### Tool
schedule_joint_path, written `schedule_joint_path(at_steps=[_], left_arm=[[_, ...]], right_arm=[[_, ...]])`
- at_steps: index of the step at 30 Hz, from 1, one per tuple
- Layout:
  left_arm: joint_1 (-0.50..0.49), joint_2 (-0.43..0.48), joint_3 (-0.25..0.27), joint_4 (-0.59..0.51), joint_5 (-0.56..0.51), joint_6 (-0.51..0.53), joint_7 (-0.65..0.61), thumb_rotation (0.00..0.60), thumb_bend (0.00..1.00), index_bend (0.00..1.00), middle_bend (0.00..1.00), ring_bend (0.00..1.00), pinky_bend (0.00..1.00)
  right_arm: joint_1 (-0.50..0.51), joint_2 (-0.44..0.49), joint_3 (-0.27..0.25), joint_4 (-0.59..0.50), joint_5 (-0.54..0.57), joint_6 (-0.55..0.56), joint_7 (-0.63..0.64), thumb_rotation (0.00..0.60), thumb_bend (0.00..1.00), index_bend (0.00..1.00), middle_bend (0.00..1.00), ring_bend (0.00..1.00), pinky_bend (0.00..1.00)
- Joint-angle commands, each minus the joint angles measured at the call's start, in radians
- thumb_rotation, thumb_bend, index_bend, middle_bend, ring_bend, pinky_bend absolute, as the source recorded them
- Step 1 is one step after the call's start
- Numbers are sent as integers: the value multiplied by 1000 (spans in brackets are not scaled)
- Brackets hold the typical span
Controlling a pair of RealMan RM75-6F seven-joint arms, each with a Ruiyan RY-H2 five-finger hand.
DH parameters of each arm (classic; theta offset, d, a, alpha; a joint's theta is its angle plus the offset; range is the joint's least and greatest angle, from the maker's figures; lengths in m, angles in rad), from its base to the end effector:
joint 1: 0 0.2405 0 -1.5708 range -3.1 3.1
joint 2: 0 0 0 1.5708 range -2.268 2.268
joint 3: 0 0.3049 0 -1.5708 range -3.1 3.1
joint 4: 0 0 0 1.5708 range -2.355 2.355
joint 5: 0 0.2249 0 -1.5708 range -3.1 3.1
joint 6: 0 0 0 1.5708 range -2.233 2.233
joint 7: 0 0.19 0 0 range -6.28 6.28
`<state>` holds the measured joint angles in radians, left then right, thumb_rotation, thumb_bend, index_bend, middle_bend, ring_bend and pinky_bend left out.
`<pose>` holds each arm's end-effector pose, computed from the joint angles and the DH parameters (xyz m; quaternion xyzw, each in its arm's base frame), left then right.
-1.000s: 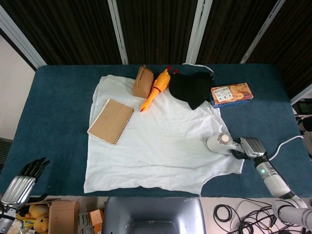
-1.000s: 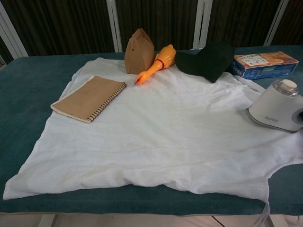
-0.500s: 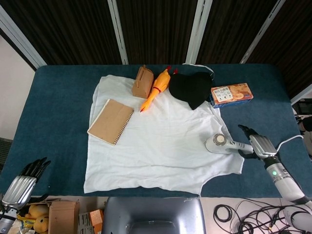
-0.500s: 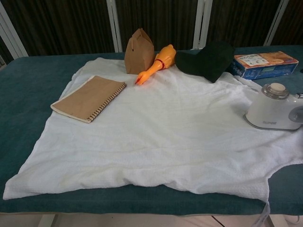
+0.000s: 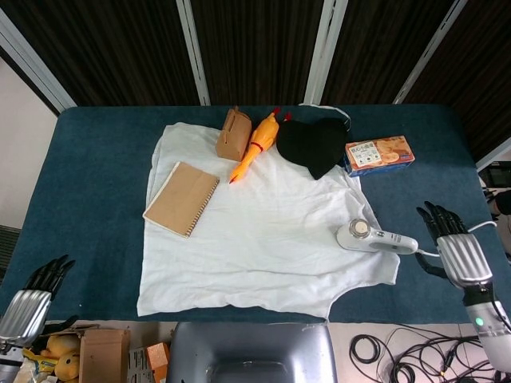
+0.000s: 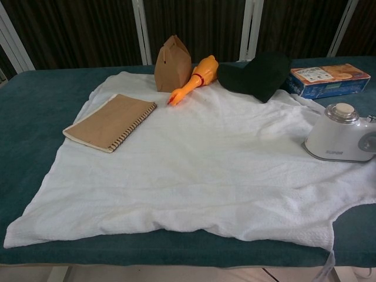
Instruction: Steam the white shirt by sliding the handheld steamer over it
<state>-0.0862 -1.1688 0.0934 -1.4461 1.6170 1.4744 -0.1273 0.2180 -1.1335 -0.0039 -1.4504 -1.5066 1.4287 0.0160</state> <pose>-0.3860 0.1995 0.1299 -0.6527 -0.4118 -0.3609 0.5236 -0.3697 -0.2732 0.1617 0.6580 -0.3347 0.3566 0.5725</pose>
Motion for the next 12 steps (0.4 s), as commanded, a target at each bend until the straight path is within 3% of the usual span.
schedule_joint_path(at_steps=[1,12], left_arm=[[33,4,-2,-73,-1,45,59,600,12,43,0,0,112],[64,-35,4,-7,118,172,54,600,12,43,0,0,109]], right_arm=[[-139,5,-56,-70,-69,155,-143,600,265,0,0,0,8],[-169,-14,-54,-50,-84,155,-139,600,263,0,0,0,0]])
